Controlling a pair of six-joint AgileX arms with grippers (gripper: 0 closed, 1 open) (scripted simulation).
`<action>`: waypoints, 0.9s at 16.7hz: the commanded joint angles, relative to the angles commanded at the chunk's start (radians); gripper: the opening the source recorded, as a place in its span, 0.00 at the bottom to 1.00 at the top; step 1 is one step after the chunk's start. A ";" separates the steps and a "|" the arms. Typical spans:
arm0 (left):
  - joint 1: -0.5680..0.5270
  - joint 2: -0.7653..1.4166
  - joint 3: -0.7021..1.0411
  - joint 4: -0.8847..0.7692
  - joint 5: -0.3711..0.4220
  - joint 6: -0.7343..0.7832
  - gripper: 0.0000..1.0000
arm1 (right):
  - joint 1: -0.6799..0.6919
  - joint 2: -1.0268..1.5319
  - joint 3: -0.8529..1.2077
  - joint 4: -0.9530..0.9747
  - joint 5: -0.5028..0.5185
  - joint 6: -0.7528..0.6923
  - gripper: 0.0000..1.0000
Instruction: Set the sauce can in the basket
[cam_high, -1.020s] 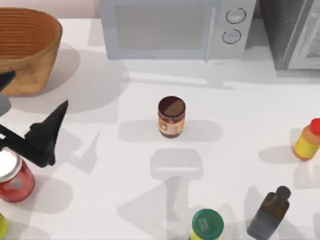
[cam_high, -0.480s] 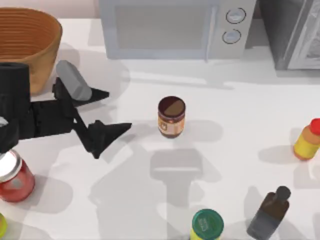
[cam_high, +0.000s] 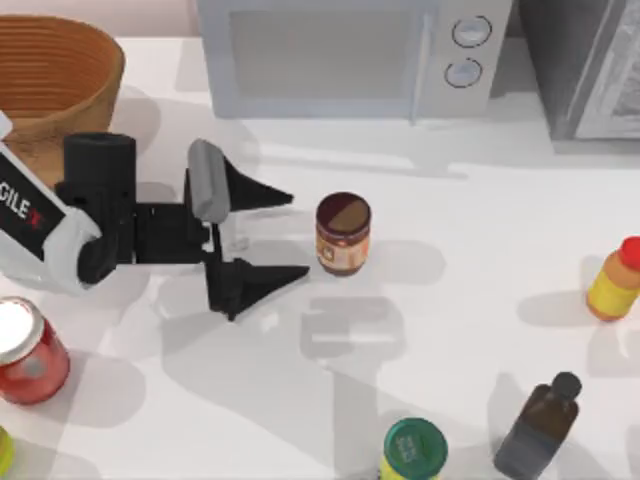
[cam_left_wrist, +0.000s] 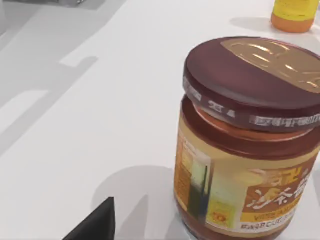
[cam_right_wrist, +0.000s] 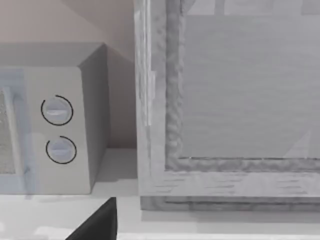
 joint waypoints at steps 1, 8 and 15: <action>-0.004 0.022 0.018 0.016 0.020 0.010 1.00 | 0.000 0.000 0.000 0.000 0.000 0.000 1.00; -0.004 0.036 0.030 0.027 0.031 0.013 1.00 | 0.000 0.000 0.000 0.000 0.000 0.000 1.00; -0.144 0.143 0.134 0.168 -0.085 -0.134 1.00 | 0.000 0.000 0.000 0.000 0.000 0.000 1.00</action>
